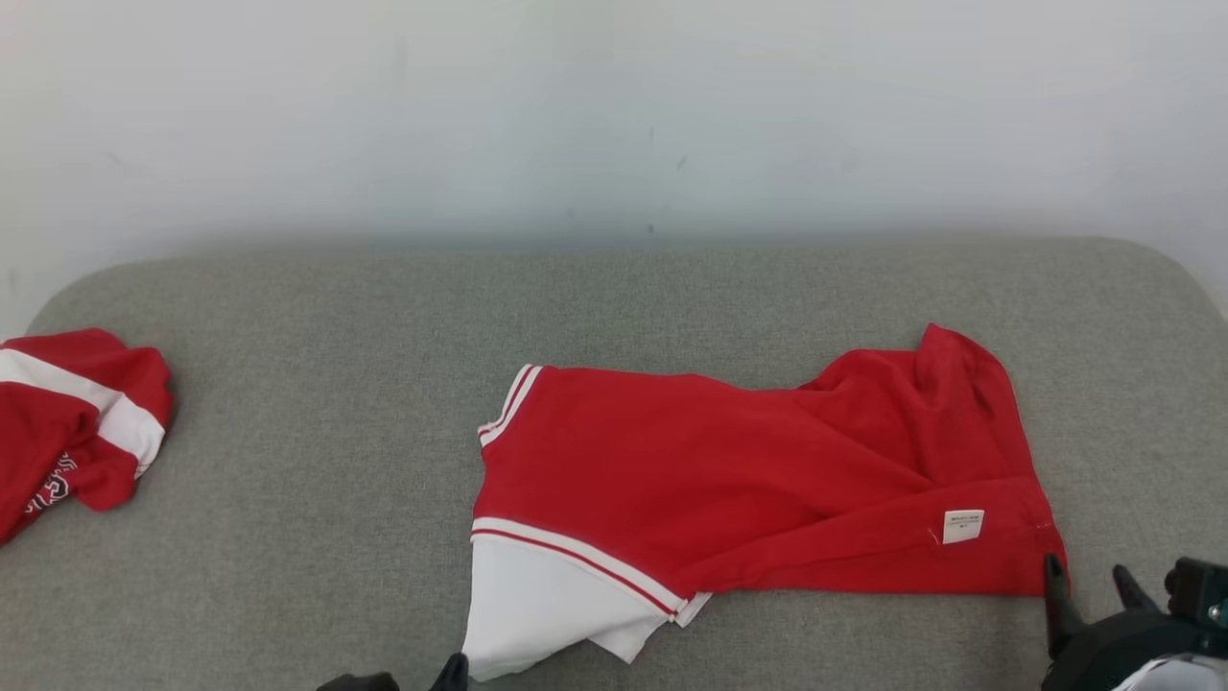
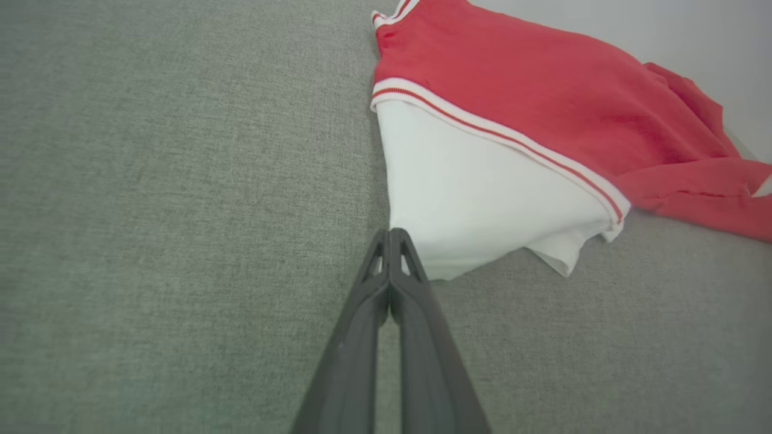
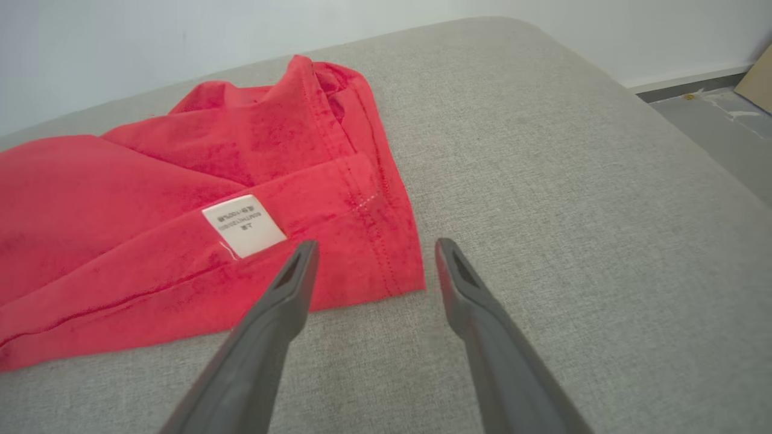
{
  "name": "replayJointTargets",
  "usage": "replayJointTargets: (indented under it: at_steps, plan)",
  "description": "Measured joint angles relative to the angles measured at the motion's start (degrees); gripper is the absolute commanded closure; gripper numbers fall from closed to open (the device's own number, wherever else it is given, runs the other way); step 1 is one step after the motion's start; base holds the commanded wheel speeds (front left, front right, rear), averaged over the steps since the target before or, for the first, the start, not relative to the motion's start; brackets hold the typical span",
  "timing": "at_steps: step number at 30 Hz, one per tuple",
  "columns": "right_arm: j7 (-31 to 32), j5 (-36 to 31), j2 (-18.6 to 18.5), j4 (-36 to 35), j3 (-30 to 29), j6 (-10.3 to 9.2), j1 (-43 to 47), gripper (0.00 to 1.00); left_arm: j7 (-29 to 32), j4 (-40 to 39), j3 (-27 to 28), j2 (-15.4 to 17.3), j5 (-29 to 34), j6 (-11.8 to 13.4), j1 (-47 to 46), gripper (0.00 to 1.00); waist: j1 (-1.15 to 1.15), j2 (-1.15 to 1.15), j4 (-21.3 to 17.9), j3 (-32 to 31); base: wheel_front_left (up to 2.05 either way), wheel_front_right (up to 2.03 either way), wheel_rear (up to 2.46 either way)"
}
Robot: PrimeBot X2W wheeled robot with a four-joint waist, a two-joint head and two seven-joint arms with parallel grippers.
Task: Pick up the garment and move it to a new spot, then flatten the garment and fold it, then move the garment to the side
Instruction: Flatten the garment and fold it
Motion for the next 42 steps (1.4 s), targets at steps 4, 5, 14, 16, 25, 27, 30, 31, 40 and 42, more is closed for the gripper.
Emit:
replayJointTargets:
  at_steps: [4,5,14,16,25,27,30,31,40,42]
  plan:
    - [6.7,-2.7,0.3,-3.5,-1.5,0.00,-1.0,0.00,0.0,-0.5,0.0,0.2,-0.1,0.5,0.3,1.00,0.00,0.00,-0.3,-1.1,0.00,0.00,0.00]
    - [8.6,-3.3,0.4,-3.8,-1.5,0.00,-1.6,0.00,0.1,-0.6,-0.1,0.2,-0.1,0.5,0.3,1.00,0.00,0.00,-0.3,-1.2,0.00,0.00,0.00]
    - [18.6,-7.5,-1.7,-0.9,-1.2,0.00,-9.4,0.00,0.8,-1.7,-0.9,0.1,0.3,0.5,-1.0,1.00,0.01,0.00,0.1,0.5,0.00,0.00,0.00]
    - [18.9,-8.3,-2.0,0.9,-1.4,0.00,-11.2,0.00,0.8,-1.8,-0.9,0.2,0.5,0.5,-1.5,1.00,0.01,0.00,0.2,1.3,0.00,0.00,0.00]
    - [18.4,-9.4,-2.6,7.4,-0.9,0.00,-14.3,0.33,1.2,-1.9,-1.1,0.7,0.7,0.5,-2.7,1.00,0.02,0.00,1.2,4.4,0.00,0.00,0.00]
    - [18.3,-9.4,-2.7,8.0,-0.7,0.00,-14.7,0.47,1.2,-1.9,-1.1,0.8,0.7,0.5,-2.7,1.00,0.02,0.00,1.2,4.7,0.00,0.00,0.00]
    - [18.1,-9.4,-2.8,9.3,-0.4,0.00,-14.9,0.48,1.2,-1.9,-1.1,1.0,0.6,0.5,-2.9,1.00,0.01,0.00,1.1,4.7,0.00,0.00,0.00]
    - [17.9,-9.4,-2.9,9.6,-0.4,0.00,-15.1,0.53,1.2,-1.9,-1.1,1.0,0.6,0.5,-3.0,1.00,0.01,0.00,1.1,4.7,0.00,0.00,0.00]
    - [17.0,-10.1,-3.8,11.0,-1.1,0.00,-15.7,0.53,1.5,-1.8,-1.2,1.0,0.6,0.6,-3.4,1.00,0.01,0.00,1.1,4.5,0.00,0.00,0.00]
    - [17.0,-10.7,-3.8,11.0,-1.3,0.00,-15.7,0.54,1.5,-1.8,-1.2,1.1,0.5,0.8,-3.4,1.00,0.01,0.00,1.1,4.4,0.00,0.00,0.00]
